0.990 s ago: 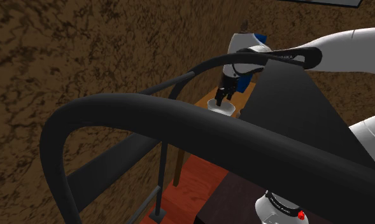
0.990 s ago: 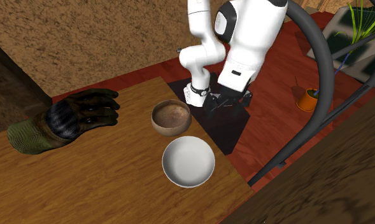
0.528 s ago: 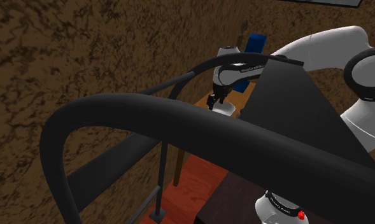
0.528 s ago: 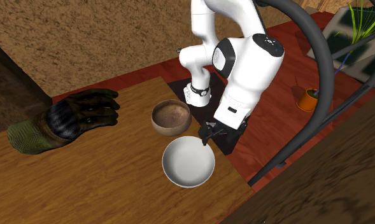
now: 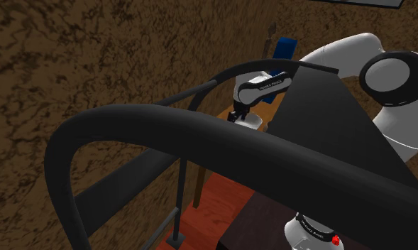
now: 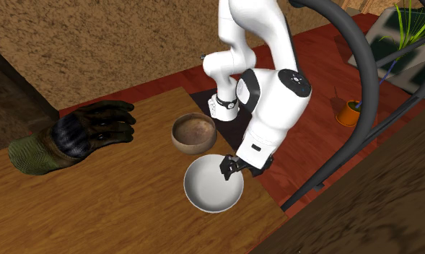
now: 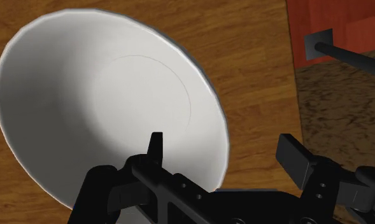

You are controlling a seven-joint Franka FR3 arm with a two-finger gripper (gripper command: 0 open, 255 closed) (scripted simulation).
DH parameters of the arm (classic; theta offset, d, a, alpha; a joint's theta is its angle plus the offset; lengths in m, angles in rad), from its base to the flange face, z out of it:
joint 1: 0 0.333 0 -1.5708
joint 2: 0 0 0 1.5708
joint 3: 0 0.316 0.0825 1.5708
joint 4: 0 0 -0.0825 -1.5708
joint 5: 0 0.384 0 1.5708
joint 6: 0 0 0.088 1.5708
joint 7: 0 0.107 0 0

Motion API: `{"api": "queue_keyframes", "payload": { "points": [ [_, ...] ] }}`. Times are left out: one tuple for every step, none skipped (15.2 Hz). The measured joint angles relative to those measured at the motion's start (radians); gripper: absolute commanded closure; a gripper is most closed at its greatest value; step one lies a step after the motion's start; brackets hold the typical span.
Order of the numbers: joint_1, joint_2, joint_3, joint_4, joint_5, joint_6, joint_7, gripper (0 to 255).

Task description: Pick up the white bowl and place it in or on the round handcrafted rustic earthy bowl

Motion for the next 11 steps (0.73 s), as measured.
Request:
{"api": "queue_keyframes", "payload": {
  "points": [
    [-0.002,0.012,-0.002,-0.001,-0.001,0.014,0.0,0],
    [-0.004,0.018,-0.005,-0.005,-0.002,0.024,-0.001,0],
    [-0.004,0.02,-0.005,-0.007,-0.003,0.028,-0.001,0],
    [-0.005,0.023,-0.005,-0.008,-0.003,0.032,-0.001,0],
    [-0.005,0.023,-0.006,-0.009,-0.003,0.034,-0.001,0],
    [-0.005,0.024,-0.006,-0.009,-0.003,0.035,0.0,0],
    [-0.005,0.024,-0.006,-0.009,-0.003,0.035,0.0,0],
    [-0.005,0.024,-0.006,-0.009,-0.004,0.035,0.0,0],
    [-0.005,0.024,-0.006,-0.009,-0.004,0.035,0.0,255],
    [-0.005,0.025,-0.006,-0.009,-0.004,0.036,0.0,255],
    [-0.005,0.025,-0.006,-0.009,-0.004,0.036,0.0,255]
  ]
}}
